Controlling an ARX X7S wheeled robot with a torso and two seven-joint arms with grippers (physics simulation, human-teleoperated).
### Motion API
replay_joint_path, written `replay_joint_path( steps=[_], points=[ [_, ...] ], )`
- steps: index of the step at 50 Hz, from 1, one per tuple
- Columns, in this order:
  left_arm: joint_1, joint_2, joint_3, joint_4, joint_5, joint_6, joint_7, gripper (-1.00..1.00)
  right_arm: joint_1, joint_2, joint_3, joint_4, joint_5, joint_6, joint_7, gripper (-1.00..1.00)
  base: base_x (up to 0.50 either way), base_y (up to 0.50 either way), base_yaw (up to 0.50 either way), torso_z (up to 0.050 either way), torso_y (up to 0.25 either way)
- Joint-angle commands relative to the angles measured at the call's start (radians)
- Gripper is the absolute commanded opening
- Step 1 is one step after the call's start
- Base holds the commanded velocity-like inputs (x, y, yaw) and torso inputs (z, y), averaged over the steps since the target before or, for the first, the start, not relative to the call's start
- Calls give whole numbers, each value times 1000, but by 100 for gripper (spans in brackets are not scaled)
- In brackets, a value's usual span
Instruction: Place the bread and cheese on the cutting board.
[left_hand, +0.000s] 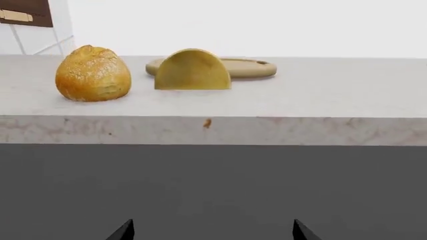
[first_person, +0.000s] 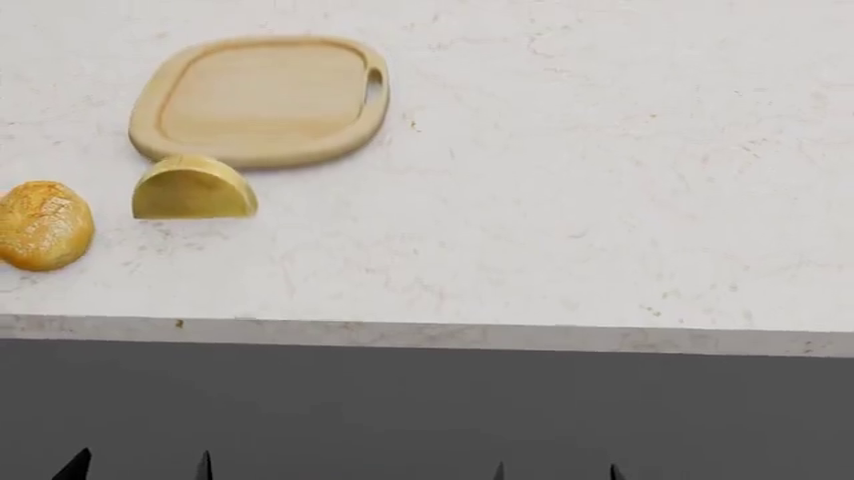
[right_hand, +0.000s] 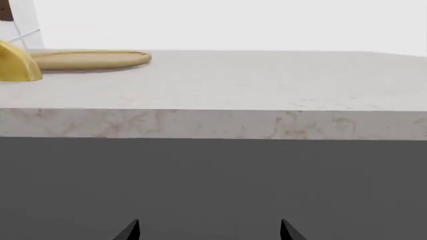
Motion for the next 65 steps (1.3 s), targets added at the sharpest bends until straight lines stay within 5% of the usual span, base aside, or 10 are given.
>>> replay_joint_path(
  steps=[1, 27, 35, 52, 60, 61, 65],
  points=[
    [2, -15, 17, -4, -15, 17, -11, 100, -4, 15, -14, -13, 14, 6, 19, 100, 0, 0, 0, 50, 0],
    [-8, -42, 56, -12, -35, 19, -27, 100, 11, 30, -30, 2, 59, -21, 39, 100, 0, 0, 0, 48, 0],
    [-73, -57, 91, 355, -20, -394, -101, 100, 111, 45, -58, -305, 104, 338, 87, 100, 0, 0, 0, 0, 0],
    [-247, -101, -8, 810, -127, -954, -169, 100, 275, 100, -31, -792, 182, 948, 186, 100, 0, 0, 0, 0, 0],
    [-276, -115, -142, 902, -191, -1111, -160, 100, 310, 66, 61, -853, 281, 1067, 185, 100, 0, 0, 0, 0, 0],
    [-306, -148, -134, 963, -194, -1218, -172, 100, 305, 84, 101, -888, 292, 1055, 172, 100, 0, 0, 0, 0, 0],
    [-322, -154, -163, 992, -211, -1262, -169, 100, 299, 121, 58, -890, 249, 1015, 184, 100, 90, 104, 0, 0, 0]
  ],
)
